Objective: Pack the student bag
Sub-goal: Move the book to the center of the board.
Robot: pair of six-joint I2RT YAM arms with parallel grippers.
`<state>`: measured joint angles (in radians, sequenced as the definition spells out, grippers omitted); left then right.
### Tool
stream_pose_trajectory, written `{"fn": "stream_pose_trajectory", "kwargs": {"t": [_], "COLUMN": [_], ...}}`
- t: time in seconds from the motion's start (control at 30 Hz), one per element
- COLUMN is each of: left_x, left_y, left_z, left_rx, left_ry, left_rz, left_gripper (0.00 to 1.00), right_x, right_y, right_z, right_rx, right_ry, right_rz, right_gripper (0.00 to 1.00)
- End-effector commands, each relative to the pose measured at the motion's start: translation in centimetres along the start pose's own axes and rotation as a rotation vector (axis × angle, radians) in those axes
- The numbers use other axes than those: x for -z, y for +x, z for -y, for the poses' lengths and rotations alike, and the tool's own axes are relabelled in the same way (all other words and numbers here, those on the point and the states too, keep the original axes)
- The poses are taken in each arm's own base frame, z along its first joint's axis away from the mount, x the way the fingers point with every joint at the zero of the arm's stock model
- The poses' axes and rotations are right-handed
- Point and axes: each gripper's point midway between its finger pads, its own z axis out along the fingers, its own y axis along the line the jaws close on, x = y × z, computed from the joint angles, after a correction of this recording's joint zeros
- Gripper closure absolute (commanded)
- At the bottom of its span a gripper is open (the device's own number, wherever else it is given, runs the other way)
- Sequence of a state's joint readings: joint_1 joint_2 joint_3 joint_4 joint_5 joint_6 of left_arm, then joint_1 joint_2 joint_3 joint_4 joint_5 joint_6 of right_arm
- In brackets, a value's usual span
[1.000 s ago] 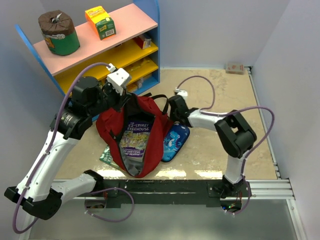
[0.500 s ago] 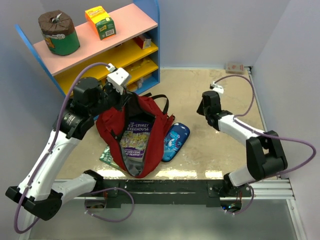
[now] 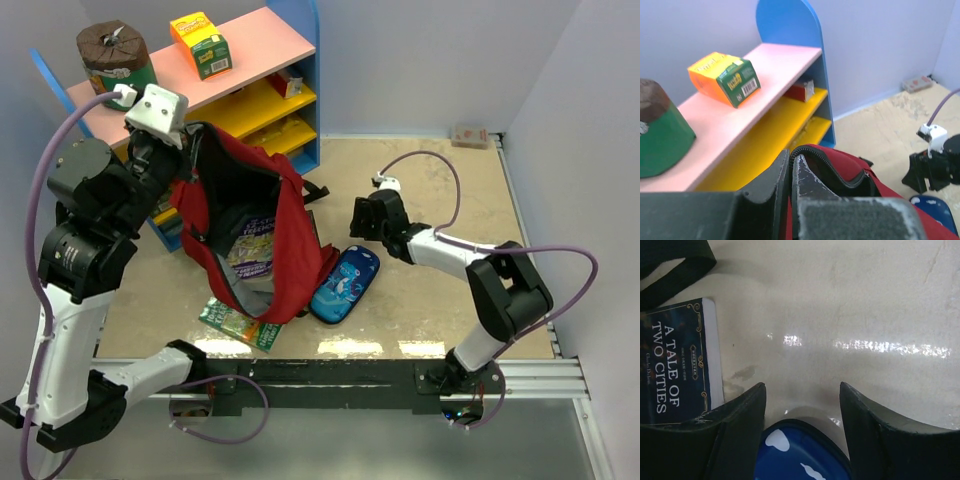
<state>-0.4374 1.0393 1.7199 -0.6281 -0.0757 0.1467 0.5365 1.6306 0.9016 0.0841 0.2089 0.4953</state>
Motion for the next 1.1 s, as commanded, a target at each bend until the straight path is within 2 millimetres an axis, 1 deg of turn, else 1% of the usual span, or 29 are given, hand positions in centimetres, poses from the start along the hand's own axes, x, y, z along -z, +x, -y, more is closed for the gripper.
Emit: {"fn": "stream_pose_trajectory", "kwargs": {"t": [0.0, 0.03, 0.1, 0.13, 0.17, 0.2, 0.23, 0.27, 0.3, 0.33, 0.37, 0.4, 0.43, 0.47, 0.5, 0.6, 0.7, 0.83, 0.9, 0.97, 1.07], "left_x": [2.6, 2.9, 3.5, 3.6, 3.9, 4.0, 4.1, 4.3, 4.4, 4.4, 4.4, 4.3, 4.5, 4.2, 4.3, 4.3, 4.5, 4.6, 4.6, 4.5, 4.5], "left_y": [-10.5, -10.7, -11.2, -11.3, -11.5, -11.6, -11.7, -11.9, -11.9, -11.9, -11.8, -11.6, -11.5, -11.1, -11.0, -10.8, -10.8, -10.7, -10.7, -10.7, -10.7], "left_z": [-2.9, -3.0, -3.1, -3.3, -3.4, -3.5, -3.5, -3.6, -3.6, -3.6, -3.4, -3.3, -3.3, -3.1, -3.1, -2.8, -2.8, -2.7, -2.5, -2.4, -2.4], "left_rx": [0.005, 0.003, 0.0, -0.001, -0.004, -0.01, -0.012, -0.013, -0.016, -0.017, -0.017, -0.014, -0.014, -0.015, -0.016, -0.016, -0.015, -0.018, -0.015, -0.012, -0.012], "left_ry": [-0.099, -0.099, -0.101, -0.107, -0.111, -0.116, -0.115, -0.12, -0.119, -0.116, -0.11, -0.101, -0.101, -0.095, -0.093, -0.084, -0.081, -0.073, -0.066, -0.062, -0.057], "left_rz": [0.338, 0.344, 0.358, 0.36, 0.367, 0.369, 0.372, 0.378, 0.378, 0.379, 0.374, 0.371, 0.371, 0.36, 0.359, 0.358, 0.361, 0.36, 0.36, 0.359, 0.359], "left_gripper": [1.0, 1.0, 1.0, 1.0, 1.0, 1.0, 1.0, 1.0, 1.0, 1.0, 1.0, 1.0, 1.0, 1.0, 1.0, 1.0, 1.0, 1.0, 1.0, 1.0, 1.0], "right_x": [-0.4, -0.4, -0.7, -0.7, -0.7, -1.0, -0.9, -0.9, -0.7, -1.0, -1.1, -0.9, -1.4, -1.5, -1.4, -1.0, -0.8, -1.1, -1.3, -1.5, -1.9], "right_y": [-2.2, -2.6, -2.2, -2.5, -2.5, -1.5, -2.0, -1.7, -0.9, -0.5, -0.3, -0.1, 1.0, 1.3, 1.8, 2.9, 3.7, 5.7, 6.5, 6.7, 7.5], "right_z": [-3.4, -4.2, -5.4, -6.7, -7.5, -8.7, -10.0, -10.9, -12.3, -13.2, -13.5, -14.7, -14.4, -14.3, -14.3, -13.2, -12.6, -11.3, -11.3, -11.6, -12.1], "right_rx": [0.02, 0.02, 0.032, 0.037, 0.044, 0.062, 0.072, 0.086, 0.109, 0.124, 0.132, 0.141, 0.147, 0.146, 0.153, 0.174, 0.216, 0.247, 0.234, 0.207, 0.173], "right_ry": [-0.1, -0.124, -0.159, -0.202, -0.223, -0.25, -0.279, -0.299, -0.319, -0.325, -0.318, -0.332, -0.312, -0.301, -0.292, -0.249, -0.197, -0.122, -0.118, -0.131, -0.151], "right_rz": [0.055, 0.06, 0.05, 0.053, 0.05, 0.028, 0.035, 0.026, 0.016, 0.007, 0.003, 0.001, -0.03, -0.038, -0.045, -0.06, -0.07, -0.119, -0.134, -0.139, -0.162], "right_gripper": [0.38, 0.38, 0.38, 0.38, 0.38, 0.37, 0.37, 0.36, 0.35, 0.34, 0.33, 0.33, 0.32, 0.31, 0.28, 0.25, 0.23, 0.21, 0.21, 0.22, 0.27]}}
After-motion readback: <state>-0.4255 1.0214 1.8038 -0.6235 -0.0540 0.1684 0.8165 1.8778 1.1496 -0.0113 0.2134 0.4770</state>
